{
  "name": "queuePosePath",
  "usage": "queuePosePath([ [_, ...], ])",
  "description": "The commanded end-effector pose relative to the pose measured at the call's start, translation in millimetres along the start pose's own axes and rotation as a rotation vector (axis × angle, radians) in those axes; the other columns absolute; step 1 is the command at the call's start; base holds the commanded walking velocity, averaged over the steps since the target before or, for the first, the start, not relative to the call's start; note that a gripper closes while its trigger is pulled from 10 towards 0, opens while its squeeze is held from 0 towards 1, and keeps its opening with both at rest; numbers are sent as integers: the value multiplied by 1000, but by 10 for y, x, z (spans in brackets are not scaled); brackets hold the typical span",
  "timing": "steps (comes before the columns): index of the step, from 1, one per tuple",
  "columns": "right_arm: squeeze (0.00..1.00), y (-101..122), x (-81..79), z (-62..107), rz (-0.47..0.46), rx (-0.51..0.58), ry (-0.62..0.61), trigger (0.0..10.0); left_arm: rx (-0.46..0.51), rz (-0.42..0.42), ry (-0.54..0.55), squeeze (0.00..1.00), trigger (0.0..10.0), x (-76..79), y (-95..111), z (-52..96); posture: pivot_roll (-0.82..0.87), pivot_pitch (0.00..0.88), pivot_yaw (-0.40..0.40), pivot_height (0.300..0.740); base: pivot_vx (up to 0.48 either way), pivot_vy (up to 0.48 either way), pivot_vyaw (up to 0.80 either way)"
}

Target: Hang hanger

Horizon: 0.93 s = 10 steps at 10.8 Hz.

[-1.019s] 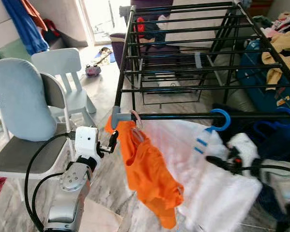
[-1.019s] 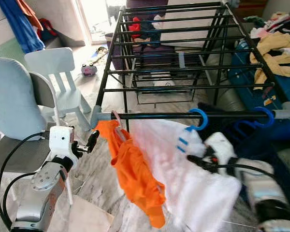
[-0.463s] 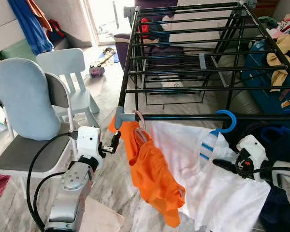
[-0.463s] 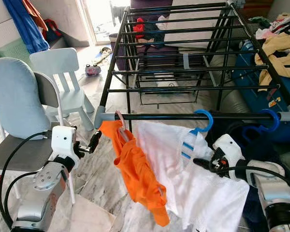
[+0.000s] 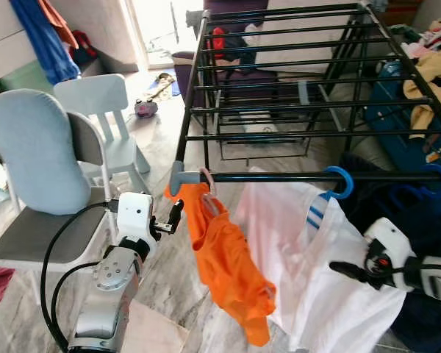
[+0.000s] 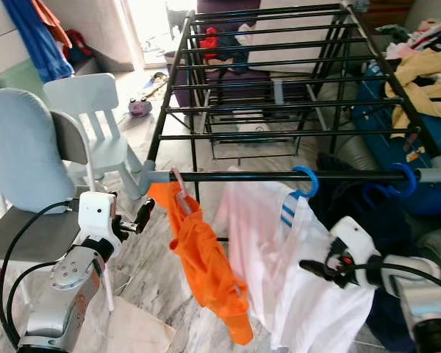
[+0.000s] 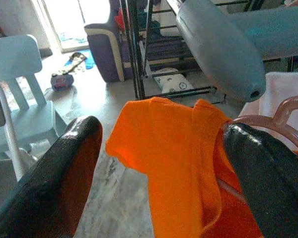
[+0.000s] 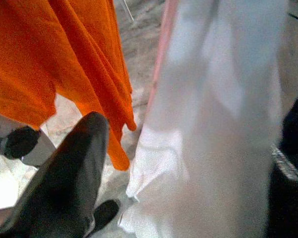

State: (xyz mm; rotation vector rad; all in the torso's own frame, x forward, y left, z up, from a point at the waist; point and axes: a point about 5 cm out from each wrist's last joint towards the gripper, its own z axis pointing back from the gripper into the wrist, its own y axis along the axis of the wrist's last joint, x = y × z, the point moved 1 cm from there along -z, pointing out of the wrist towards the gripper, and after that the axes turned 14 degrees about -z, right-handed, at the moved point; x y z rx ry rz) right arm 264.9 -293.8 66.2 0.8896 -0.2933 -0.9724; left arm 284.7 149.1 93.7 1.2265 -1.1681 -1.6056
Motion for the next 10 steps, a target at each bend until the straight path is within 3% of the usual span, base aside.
queuePosePath([
  [1,518,-5,20,29,3,-19,5,10000,-13,-13,6,0,10000,-25,-12,-8,-201,0,110,740,0,0,0],
  [2,0,0,37,36,6,-18,2,10000,-14,-12,4,0,10000,-20,-13,-8,-201,0,111,740,0,0,0],
  [3,0,21,41,35,-4,-1,9,941,-14,-11,4,0,10000,-19,-14,-7,-200,0,111,740,0,0,0],
  [4,0,56,51,19,-11,11,8,0,-15,-12,4,0,10000,-18,-16,-5,-199,0,111,740,0,0,0],
  [10,0,258,-22,-259,14,65,12,0,-15,-13,-1,0,10000,-3,-14,-4,-192,0,106,740,0,0,0],
])
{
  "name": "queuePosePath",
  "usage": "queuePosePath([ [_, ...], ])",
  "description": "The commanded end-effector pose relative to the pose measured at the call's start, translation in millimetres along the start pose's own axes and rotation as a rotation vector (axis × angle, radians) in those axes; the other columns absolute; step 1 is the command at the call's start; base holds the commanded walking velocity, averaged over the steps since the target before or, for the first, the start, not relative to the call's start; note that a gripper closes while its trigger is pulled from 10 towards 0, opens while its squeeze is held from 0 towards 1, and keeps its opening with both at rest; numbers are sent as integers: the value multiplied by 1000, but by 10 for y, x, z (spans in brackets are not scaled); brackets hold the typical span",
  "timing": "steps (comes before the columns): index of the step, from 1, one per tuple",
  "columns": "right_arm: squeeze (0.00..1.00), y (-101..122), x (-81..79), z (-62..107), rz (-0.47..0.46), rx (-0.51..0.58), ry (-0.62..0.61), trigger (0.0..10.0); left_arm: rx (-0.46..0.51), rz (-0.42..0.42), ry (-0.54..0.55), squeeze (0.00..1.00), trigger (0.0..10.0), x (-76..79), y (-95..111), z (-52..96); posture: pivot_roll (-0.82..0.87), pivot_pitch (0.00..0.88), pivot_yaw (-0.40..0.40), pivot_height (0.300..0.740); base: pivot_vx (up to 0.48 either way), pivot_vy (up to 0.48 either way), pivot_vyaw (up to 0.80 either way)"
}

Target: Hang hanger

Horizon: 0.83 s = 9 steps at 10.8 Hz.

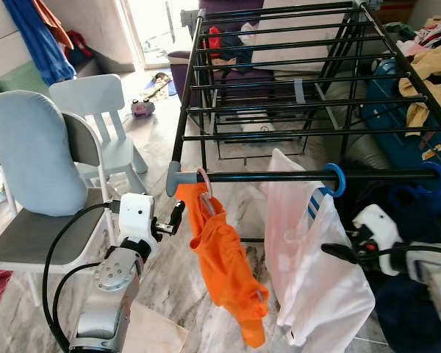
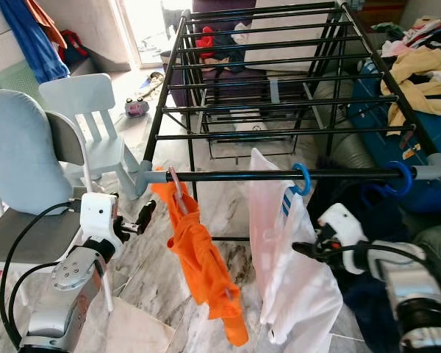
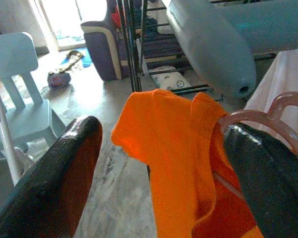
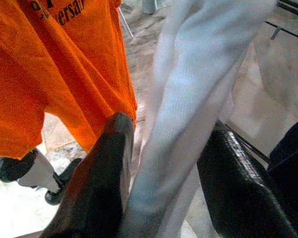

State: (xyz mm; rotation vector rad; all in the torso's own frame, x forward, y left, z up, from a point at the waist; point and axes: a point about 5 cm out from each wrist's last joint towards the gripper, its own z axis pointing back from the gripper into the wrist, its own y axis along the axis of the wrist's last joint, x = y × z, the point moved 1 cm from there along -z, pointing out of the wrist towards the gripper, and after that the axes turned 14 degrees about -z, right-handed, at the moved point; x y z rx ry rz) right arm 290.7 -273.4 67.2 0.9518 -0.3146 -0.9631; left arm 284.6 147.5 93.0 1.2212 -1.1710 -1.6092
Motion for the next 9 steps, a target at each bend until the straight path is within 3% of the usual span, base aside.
queuePosePath([
  [1,0,30,-16,-56,10,14,-9,0,-14,-13,4,0,10000,-13,-11,-3,-192,0,105,740,0,0,0],
  [7,0,37,34,-116,-5,79,-116,0,-15,-14,-1,0,10000,-8,-16,-22,-194,0,105,740,0,0,0],
  [9,0,86,88,-103,-23,158,-197,0,-12,-17,-6,0,10000,0,-13,-27,-194,0,106,740,0,0,0],
])
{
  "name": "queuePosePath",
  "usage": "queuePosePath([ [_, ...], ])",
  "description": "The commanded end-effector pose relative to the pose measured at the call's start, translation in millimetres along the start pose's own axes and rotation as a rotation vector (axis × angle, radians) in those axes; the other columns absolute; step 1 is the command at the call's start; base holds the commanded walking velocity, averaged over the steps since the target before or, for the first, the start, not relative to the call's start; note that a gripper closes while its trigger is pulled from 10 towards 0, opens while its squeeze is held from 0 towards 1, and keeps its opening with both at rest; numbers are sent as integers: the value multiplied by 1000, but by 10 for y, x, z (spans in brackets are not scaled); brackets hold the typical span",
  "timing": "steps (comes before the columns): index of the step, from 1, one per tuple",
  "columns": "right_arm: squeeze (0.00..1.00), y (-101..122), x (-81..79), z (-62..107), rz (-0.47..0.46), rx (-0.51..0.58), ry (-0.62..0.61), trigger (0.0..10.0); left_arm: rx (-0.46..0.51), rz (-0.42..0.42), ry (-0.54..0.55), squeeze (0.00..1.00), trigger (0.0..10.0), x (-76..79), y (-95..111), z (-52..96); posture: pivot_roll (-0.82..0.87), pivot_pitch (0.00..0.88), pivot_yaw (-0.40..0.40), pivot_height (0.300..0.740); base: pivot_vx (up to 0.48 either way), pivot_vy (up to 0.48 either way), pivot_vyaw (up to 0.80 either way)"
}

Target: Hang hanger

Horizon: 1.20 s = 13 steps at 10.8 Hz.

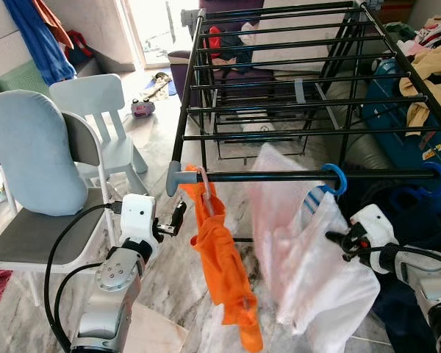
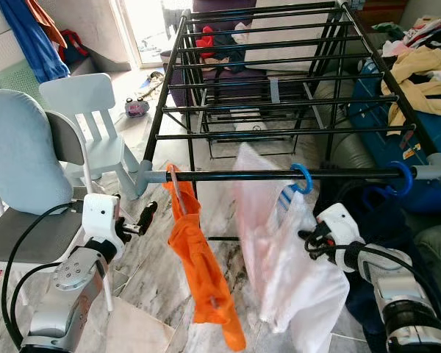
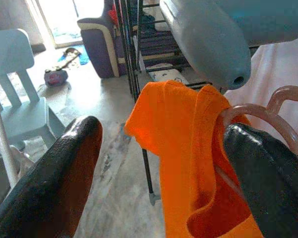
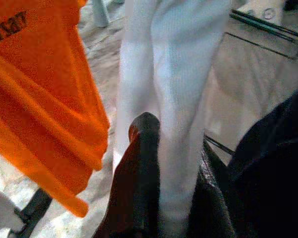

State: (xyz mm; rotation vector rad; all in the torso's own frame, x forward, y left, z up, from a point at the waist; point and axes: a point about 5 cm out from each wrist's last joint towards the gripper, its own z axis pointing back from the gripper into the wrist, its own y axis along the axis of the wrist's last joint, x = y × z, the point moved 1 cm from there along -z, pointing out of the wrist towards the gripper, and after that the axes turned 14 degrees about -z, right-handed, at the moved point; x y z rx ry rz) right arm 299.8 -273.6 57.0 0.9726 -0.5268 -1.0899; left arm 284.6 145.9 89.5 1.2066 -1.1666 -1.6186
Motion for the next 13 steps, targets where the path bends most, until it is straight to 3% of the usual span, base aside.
queuePosePath([
  [1,0,129,8,-5,7,85,-27,0,-1,-20,1,0,10000,-16,8,-22,-199,0,105,740,0,0,0],
  [3,0,150,-78,-17,12,148,-29,0,-1,-21,-1,0,10000,-9,4,-28,-206,0,106,740,0,0,0],
  [5,0,291,-95,26,-31,297,-149,0,2,-23,-3,0,10000,1,-3,-38,-217,0,107,740,0,0,0],
  [6,0,382,-154,68,-72,391,-221,2863,0,-26,5,0,10000,-1,-8,-55,-223,0,104,740,0,0,0],
  [7,0,417,-204,100,-93,438,-250,3804,3,-28,9,0,10000,3,-2,-65,-223,0,104,740,0,0,0],
  [8,0,365,-390,185,-139,483,-297,10000,5,-22,21,0,10000,13,12,-89,-230,0,106,740,0,0,0],
  [10,0,164,-673,271,-162,454,-281,10000,5,-25,23,0,10000,37,5,-94,-242,0,114,740,0,0,0],
  [11,0,-68,-819,312,-191,383,-271,10000,2,-27,13,0,10000,59,-1,-99,-246,0,117,740,0,0,0],
  [12,0,-130,-938,337,-211,339,-267,10000,1,-27,10,0,10000,67,3,-125,-250,0,120,740,0,0,0],
  [13,0,-100,-956,330,-194,336,-266,10000,4,-26,5,0,10000,75,10,-137,-251,0,121,740,0,0,0],
])
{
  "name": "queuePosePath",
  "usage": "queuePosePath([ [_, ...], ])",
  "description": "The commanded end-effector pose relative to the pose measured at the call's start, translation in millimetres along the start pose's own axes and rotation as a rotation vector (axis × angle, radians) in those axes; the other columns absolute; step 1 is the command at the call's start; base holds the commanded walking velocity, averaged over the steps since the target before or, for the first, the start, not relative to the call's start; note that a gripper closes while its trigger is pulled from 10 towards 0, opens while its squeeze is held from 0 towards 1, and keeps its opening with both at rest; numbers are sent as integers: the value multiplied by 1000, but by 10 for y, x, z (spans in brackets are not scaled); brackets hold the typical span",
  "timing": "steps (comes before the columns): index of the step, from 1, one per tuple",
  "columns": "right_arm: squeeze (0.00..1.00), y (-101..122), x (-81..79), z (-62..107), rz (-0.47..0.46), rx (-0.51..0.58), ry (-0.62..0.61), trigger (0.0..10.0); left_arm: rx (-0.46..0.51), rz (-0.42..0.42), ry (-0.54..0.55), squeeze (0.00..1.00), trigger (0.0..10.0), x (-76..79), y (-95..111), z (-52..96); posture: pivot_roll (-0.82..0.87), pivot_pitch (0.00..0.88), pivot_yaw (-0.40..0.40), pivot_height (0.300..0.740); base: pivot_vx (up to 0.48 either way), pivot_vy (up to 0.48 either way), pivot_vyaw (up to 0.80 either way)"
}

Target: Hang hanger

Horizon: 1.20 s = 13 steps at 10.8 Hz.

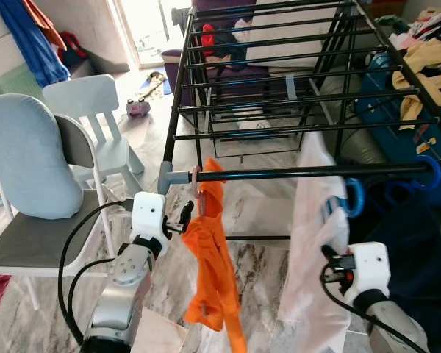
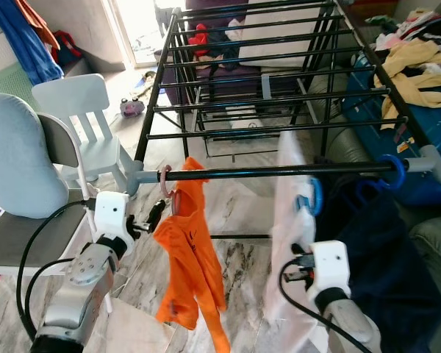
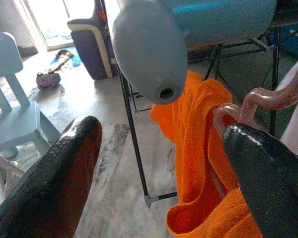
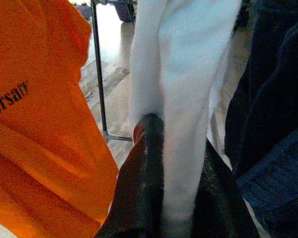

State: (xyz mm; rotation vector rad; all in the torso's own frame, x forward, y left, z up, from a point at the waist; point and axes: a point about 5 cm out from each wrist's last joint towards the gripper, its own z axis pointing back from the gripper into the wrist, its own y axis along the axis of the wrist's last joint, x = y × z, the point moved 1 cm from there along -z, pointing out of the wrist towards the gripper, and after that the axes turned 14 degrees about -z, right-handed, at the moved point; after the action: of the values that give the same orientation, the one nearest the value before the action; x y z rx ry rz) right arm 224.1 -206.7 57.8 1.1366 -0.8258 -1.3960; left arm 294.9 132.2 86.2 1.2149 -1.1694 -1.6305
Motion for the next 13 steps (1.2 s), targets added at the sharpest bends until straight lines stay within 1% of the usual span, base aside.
queuePosePath([
  [1,0,191,-90,-22,20,76,29,10000,2,-16,10,0,10000,-31,2,-6,-249,0,120,740,0,0,0],
  [4,0,227,-101,2,32,104,27,10000,-1,-13,16,0,10000,-29,-5,5,-245,0,111,740,0,0,0],
  [7,0,337,-85,35,56,179,-1,10000,-2,-13,9,0,10000,-20,-10,0,-251,0,112,740,0,0,0],
  [8,0,321,-91,51,59,175,3,10000,-2,-14,8,0,10000,-20,-13,-1,-251,0,112,740,0,0,0],
  [9,0,213,-80,81,43,127,5,10000,-1,-17,6,0,10000,-19,-14,-6,-251,0,114,740,0,0,0],
  [10,0,150,-61,96,22,91,6,10000,1,-19,5,0,10000,-18,-8,-12,-252,0,115,740,-240,0,0],
  [11,0,88,-28,113,-17,55,1,10000,2,-21,2,0,10000,-19,-6,-16,-254,0,117,740,-262,0,0],
  [12,0,51,-4,124,-25,28,-1,10000,4,-22,0,0,10000,-19,-4,-22,-256,0,117,740,-262,0,0],
  [13,0,39,1,126,-24,24,1,10000,5,-23,0,0,10000,-18,0,-27,-256,0,118,740,-262,0,0],
])
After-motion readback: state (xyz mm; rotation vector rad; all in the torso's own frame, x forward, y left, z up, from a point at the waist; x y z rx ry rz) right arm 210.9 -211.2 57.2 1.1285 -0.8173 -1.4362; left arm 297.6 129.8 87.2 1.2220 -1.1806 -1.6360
